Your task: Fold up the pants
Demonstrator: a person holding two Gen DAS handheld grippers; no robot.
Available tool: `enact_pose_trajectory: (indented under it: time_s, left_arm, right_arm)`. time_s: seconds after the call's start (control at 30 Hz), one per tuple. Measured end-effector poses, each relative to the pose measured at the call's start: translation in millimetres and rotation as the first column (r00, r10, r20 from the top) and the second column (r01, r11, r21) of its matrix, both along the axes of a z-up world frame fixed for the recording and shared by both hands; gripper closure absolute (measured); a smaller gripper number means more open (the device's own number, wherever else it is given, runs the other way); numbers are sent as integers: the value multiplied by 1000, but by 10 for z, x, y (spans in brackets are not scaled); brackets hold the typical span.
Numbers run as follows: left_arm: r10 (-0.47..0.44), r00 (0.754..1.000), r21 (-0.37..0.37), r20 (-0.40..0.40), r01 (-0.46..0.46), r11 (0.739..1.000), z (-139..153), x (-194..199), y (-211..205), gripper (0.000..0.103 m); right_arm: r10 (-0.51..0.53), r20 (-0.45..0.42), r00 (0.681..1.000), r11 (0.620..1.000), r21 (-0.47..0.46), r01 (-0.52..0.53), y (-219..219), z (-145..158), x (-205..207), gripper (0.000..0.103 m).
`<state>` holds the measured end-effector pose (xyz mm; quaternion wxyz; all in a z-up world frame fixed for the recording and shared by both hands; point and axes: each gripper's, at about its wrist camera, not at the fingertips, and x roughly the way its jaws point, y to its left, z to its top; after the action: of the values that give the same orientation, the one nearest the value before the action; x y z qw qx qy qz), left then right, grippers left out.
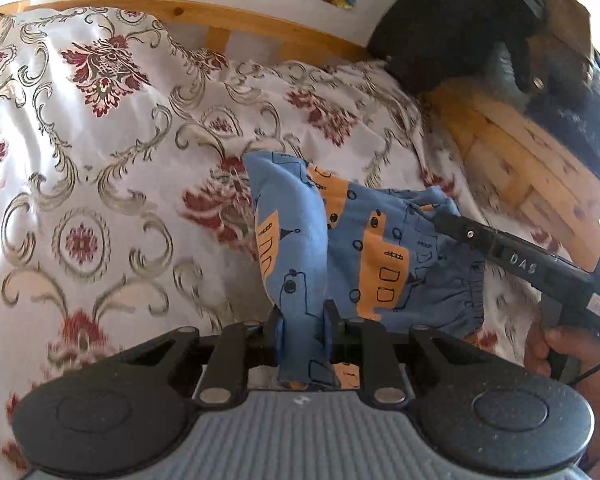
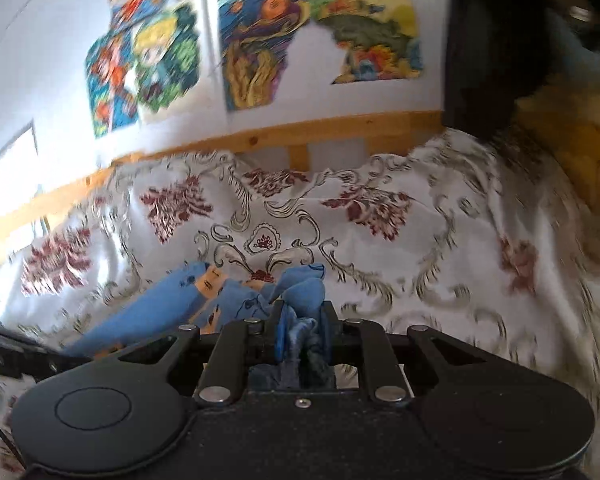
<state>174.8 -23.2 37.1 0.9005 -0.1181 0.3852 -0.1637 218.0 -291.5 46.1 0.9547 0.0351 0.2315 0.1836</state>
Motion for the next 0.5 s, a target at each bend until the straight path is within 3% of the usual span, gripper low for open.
enact_pose_trajectory:
  time_s: [0.17, 0.27, 0.4, 0.5]
  left_arm:
    - [52, 998, -62, -19, -53, 997, -156, 321, 168, 83]
    - [93, 994, -95, -61, -99, 991, -373, 457, 300, 83]
    - [117, 983, -138, -143, -137, 981, -710, 549, 488, 82]
    - [112, 981, -174, -156, -139, 975, -875, 541, 591, 80]
  right_arm:
    - [66, -47, 997, 998, 0, -66, 93, -38, 539, 85]
    - [82, -110, 990, 997, 5, -82, 167, -279, 744, 85]
    - [58, -180, 982, 998, 13, -57, 181, -630, 807, 85]
    - [56, -209, 976, 995, 91, -37, 75, -739, 827, 84]
